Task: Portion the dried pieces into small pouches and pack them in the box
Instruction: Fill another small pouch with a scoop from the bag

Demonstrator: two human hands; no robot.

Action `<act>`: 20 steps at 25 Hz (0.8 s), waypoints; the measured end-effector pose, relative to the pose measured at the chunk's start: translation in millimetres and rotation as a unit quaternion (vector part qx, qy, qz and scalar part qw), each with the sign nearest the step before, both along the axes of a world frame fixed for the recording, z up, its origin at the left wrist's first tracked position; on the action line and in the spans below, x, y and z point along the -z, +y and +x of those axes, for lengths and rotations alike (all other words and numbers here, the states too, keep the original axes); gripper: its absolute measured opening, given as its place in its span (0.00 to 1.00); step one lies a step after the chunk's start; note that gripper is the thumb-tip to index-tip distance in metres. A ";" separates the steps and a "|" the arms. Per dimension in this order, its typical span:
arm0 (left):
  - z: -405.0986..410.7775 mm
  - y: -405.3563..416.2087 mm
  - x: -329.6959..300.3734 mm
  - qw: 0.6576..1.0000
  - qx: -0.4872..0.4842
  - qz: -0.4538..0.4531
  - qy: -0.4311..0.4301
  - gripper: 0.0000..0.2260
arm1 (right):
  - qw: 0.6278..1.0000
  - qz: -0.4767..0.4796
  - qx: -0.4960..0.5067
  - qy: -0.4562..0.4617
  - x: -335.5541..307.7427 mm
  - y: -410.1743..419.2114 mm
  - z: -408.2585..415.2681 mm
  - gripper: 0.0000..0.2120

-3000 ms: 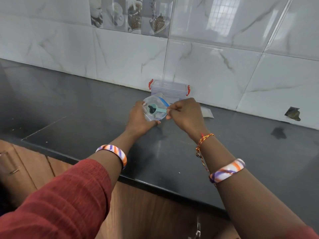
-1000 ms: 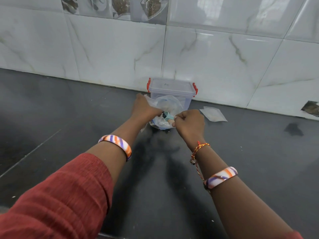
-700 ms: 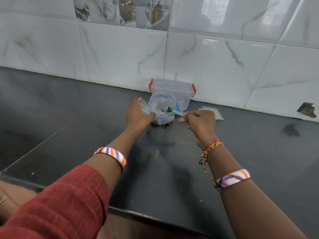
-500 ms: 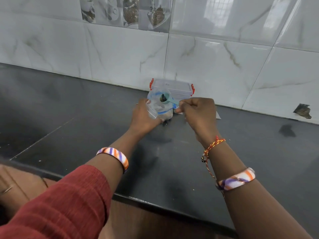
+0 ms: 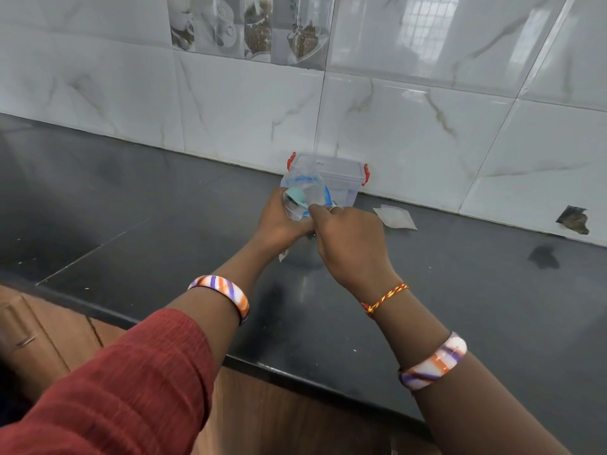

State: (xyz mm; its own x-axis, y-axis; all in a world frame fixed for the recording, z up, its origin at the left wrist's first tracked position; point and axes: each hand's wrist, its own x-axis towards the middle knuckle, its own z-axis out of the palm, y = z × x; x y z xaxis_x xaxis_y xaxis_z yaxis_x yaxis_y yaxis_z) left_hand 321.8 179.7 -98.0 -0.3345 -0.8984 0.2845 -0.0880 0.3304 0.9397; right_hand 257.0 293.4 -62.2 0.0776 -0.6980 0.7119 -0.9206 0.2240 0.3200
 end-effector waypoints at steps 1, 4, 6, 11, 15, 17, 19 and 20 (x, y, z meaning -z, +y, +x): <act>-0.8 -2.2 0.5 1.000 0.001 0.002 0.004 0.23 | 1.000 -0.001 -0.003 0.010 1.1 -1.9 -0.2 0.16; -2.3 -12.3 -0.4 1.000 0.010 0.002 0.007 0.25 | 0.999 -0.020 -0.024 0.007 -0.2 -12.5 -3.7 0.16; -3.3 -20.0 -2.2 1.000 0.019 0.009 0.011 0.26 | 0.998 -0.036 -0.051 -0.006 -2.3 -20.3 -8.2 0.15; -9.5 -46.5 1.4 0.999 0.038 0.024 -0.006 0.27 | 0.988 -0.051 -0.097 -0.109 -0.6 -41.9 -21.0 0.06; -9.6 -59.8 2.2 0.998 0.056 0.034 -0.024 0.24 | 0.835 -0.072 -0.140 -0.527 -4.2 -65.1 -35.6 0.12; -5.8 -60.6 4.2 0.993 0.073 0.090 0.015 0.17 | 0.746 -0.086 -0.100 -0.653 3.1 -79.5 -41.0 0.12; -1.5 -58.2 8.7 0.973 0.130 0.171 0.084 0.14 | 0.703 -0.108 -0.055 -0.701 17.8 -100.4 -44.6 0.11; -0.1 -57.8 13.2 0.962 0.156 0.200 0.104 0.14 | 0.688 -0.121 -0.039 -0.714 25.3 -111.4 -46.0 0.08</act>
